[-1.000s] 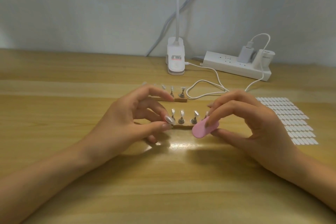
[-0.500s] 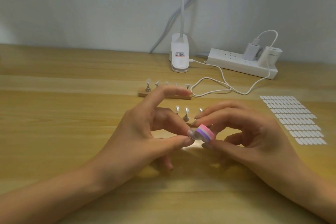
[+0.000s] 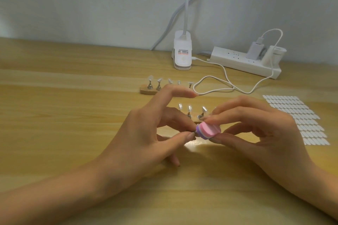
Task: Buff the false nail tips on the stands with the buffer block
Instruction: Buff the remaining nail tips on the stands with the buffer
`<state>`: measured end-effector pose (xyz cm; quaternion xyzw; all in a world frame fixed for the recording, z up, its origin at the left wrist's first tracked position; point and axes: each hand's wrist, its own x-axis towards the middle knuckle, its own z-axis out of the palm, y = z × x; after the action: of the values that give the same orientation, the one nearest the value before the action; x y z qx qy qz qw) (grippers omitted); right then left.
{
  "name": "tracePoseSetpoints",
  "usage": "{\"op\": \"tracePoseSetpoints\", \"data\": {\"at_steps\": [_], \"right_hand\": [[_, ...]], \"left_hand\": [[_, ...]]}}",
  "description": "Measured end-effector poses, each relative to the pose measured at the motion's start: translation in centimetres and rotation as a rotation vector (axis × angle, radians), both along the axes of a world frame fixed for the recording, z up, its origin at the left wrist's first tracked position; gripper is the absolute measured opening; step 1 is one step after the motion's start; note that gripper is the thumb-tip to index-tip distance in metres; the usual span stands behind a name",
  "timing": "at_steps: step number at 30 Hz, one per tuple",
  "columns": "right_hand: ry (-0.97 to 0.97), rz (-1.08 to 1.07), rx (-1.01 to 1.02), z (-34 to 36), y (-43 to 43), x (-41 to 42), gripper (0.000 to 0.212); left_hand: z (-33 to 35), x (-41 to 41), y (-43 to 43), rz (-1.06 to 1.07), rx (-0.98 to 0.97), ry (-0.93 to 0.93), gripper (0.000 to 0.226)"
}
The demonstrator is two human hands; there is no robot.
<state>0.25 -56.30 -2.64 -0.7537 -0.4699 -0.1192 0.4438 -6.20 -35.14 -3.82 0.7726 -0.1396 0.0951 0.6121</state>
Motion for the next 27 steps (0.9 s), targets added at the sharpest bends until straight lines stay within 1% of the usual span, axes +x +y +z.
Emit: {"op": "tracePoseSetpoints", "data": {"at_steps": [5, 8, 12, 15, 18, 21, 24, 27], "right_hand": [[-0.05, 0.011, 0.003, -0.15, 0.03, 0.07, 0.017], [-0.055, -0.009, 0.005, -0.06, 0.24, 0.09, 0.02], [-0.134, 0.012, -0.021, 0.05, 0.44, -0.18, 0.017], [-0.108, -0.011, 0.013, 0.1, 0.43, -0.4, 0.02], [-0.16, 0.01, -0.004, 0.04, 0.52, -0.44, 0.018], [-0.11, -0.01, 0.024, 0.17, 0.49, -0.53, 0.021], [-0.157, 0.04, -0.007, -0.01, 0.59, -0.81, 0.017], [-0.149, -0.022, 0.014, 0.24, 0.42, -0.42, 0.021]], "left_hand": [[-0.21, 0.26, 0.11, -0.001, -0.075, 0.04, 0.058], [-0.21, 0.38, 0.13, 0.009, -0.077, 0.044, 0.053], [-0.2, 0.34, 0.15, -0.002, -0.109, 0.037, 0.046], [-0.17, 0.25, 0.11, -0.003, -0.106, 0.019, 0.042], [-0.18, 0.19, 0.05, -0.003, -0.108, 0.015, 0.041], [-0.11, 0.18, -0.03, -0.015, -0.126, 0.018, 0.041], [-0.06, 0.2, -0.08, -0.014, -0.136, 0.024, 0.04], [-0.03, 0.23, -0.07, -0.019, -0.146, 0.029, 0.042]]}}
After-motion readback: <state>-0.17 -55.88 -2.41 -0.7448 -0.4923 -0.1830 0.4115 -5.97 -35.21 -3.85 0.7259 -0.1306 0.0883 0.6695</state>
